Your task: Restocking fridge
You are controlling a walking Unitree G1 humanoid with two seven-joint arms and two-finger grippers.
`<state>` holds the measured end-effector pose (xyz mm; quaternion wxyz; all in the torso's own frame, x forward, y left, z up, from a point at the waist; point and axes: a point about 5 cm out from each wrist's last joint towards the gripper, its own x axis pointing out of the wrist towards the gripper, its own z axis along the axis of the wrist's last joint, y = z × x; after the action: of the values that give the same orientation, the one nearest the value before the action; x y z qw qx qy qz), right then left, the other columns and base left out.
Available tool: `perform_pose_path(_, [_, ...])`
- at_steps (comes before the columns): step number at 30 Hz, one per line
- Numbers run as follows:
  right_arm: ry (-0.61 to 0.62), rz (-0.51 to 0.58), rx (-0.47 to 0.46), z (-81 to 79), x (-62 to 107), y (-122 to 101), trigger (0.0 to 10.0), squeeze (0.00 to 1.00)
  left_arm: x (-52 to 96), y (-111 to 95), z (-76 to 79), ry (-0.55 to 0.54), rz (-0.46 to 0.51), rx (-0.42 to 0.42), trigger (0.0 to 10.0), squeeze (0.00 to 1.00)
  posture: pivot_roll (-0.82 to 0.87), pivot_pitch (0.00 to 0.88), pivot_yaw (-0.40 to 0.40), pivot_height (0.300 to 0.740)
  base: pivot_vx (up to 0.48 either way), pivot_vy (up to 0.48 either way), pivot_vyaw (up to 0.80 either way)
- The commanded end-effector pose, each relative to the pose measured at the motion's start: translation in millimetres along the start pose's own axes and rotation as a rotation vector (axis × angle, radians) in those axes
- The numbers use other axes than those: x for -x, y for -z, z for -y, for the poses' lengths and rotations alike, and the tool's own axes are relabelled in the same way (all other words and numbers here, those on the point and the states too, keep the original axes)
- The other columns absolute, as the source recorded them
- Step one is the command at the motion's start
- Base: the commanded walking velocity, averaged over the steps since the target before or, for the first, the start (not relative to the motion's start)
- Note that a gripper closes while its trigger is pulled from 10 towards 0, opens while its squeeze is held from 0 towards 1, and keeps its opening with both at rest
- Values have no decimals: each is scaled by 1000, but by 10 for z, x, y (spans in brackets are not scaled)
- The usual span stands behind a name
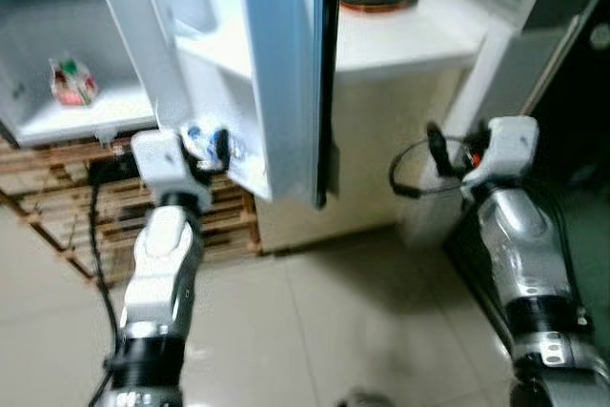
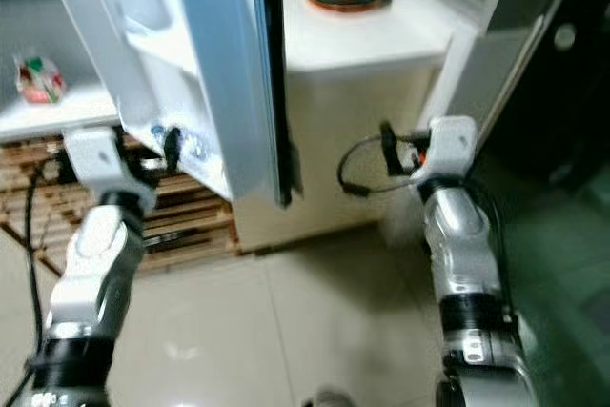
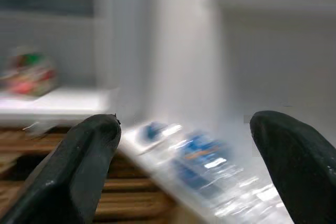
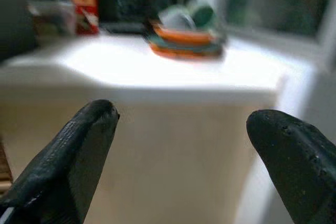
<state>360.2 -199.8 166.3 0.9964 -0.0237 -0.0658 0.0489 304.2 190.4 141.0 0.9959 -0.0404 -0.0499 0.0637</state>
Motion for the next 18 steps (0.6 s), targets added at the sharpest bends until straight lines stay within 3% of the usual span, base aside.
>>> perform_pose_path(1, [-12, -34, 24, -31, -22, 80, 10000, 0, 36, 72, -149, -48, -44, -12, 10000, 0, -16, 0, -5, 740, 0, 0, 0])
perform_pose_path(4, [-8, -75, 69, -135, -260, 41, 10000, 0, 177, 210, -457, -117, -144, -95, 10000, 0, 73, 0, -20, 740, 0, 0, 0])
perform_pose_path(8, [-24, -89, 81, -282, -346, 34, 10000, 0, 369, 346, -623, -133, -243, -138, 10000, 0, 123, 8, -14, 740, 0, 0, 0])
perform_pose_path(10, [-29, -91, 81, -335, -366, 36, 10000, 0, 448, 388, -671, -133, -274, -154, 10000, 0, 130, 20, -10, 740, 0, 0, 0])
perform_pose_path(12, [-34, -99, 82, -421, -398, 48, 10000, 0, 604, 542, -708, -101, -397, -169, 10000, 0, 139, 43, -4, 740, 0, 0, 0])
perform_pose_path(15, [-55, -85, 31, -620, -459, -1, 10000, 0, 752, 711, -637, -7, -517, -194, 10000, 0, 125, 65, 5, 740, 0, 0, 0])
perform_pose_path(18, [-65, -66, -3, -689, -480, -43, 10000, 0, 745, 701, -630, -9, -514, -185, 10000, 0, 110, 62, 8, 740, 0, 0, 0])
